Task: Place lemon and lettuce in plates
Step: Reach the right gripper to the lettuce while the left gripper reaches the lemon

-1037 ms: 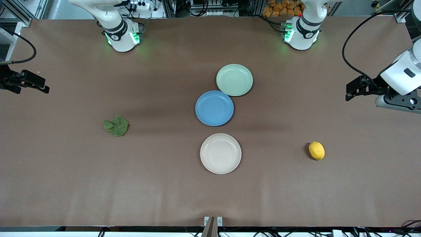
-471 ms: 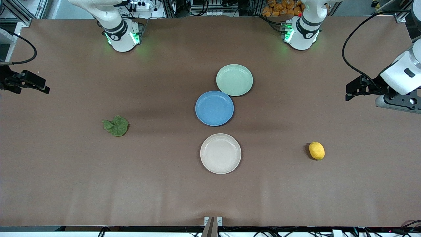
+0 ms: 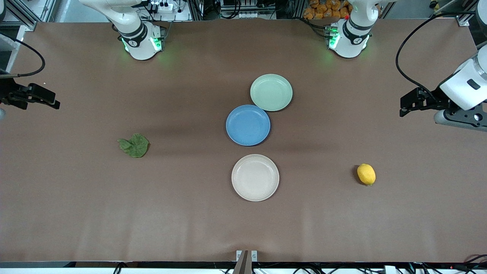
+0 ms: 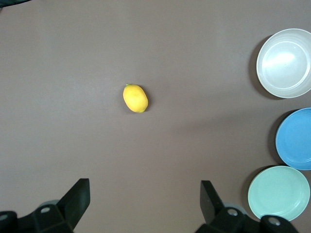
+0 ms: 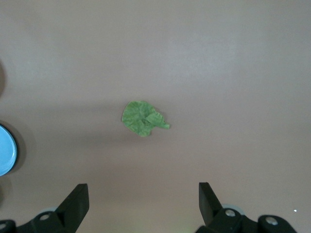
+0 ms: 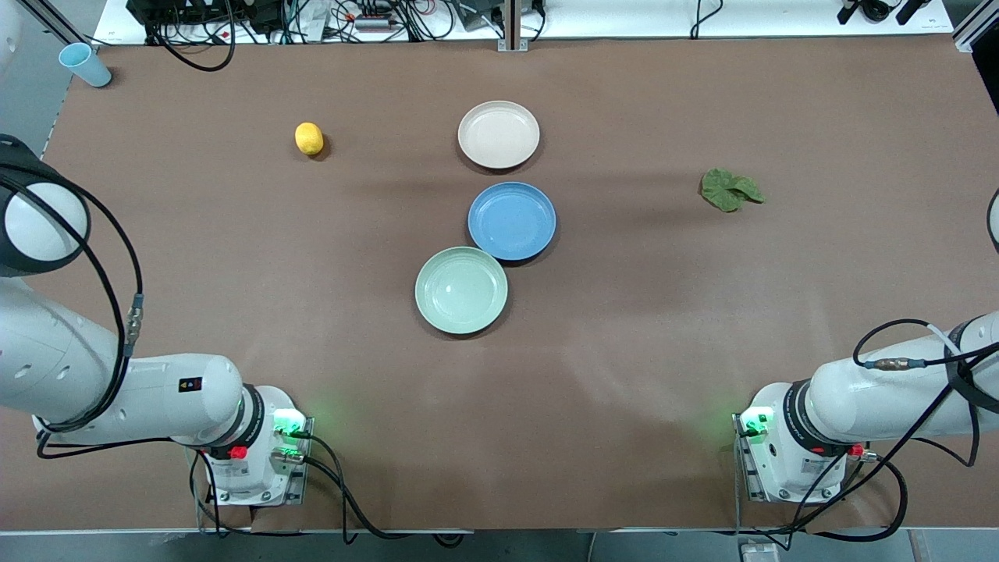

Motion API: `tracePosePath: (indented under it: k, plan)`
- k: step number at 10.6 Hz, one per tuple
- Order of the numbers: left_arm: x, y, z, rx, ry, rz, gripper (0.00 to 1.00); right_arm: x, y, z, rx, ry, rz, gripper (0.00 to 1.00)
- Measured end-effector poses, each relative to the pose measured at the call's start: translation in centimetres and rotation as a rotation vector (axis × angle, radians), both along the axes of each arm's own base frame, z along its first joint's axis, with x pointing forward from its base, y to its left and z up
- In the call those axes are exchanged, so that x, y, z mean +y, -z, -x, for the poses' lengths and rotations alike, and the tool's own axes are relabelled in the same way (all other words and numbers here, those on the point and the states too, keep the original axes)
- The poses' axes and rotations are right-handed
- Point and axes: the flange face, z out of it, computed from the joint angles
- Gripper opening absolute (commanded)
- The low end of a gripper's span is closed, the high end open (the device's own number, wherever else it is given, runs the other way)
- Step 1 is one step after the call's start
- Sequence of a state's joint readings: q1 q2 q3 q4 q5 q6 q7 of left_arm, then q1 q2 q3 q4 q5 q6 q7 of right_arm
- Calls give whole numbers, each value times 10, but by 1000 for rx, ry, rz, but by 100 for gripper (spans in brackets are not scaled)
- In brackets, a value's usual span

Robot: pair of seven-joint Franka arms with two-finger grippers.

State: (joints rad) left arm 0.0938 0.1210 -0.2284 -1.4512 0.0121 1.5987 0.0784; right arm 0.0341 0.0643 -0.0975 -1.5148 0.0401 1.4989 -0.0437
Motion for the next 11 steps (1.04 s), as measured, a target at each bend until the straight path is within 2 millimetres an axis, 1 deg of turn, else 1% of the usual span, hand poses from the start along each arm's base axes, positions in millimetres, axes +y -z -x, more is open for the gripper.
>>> tracePosePath:
  k: [2, 3, 4, 5, 6, 8, 11]
  plan:
    - [0, 0, 0, 0, 1, 0, 100, 0, 14, 1, 29, 0, -2, 100]
    - [-1, 0, 0, 0, 1, 0, 100, 0, 24, 2, 49, 1, -3, 100]
    - [0, 2, 0, 4, 0, 0, 100, -2, 38, 2, 64, 4, -4, 100]
    - [4, 8, -3, 15, -6, 0, 100, -4, 54, 2, 77, 9, -5, 100]
    - [10, 17, -7, 32, -16, 0, 100, -8, 71, 3, 94, 17, -6, 100]
    - [24, 39, -17, 68, -38, 2, 100, -18, 100, 6, 118, 36, -8, 100]
    - [26, 71, -29, 118, -38, -2, 100, -21, 151, 12, 130, 46, -9, 100]
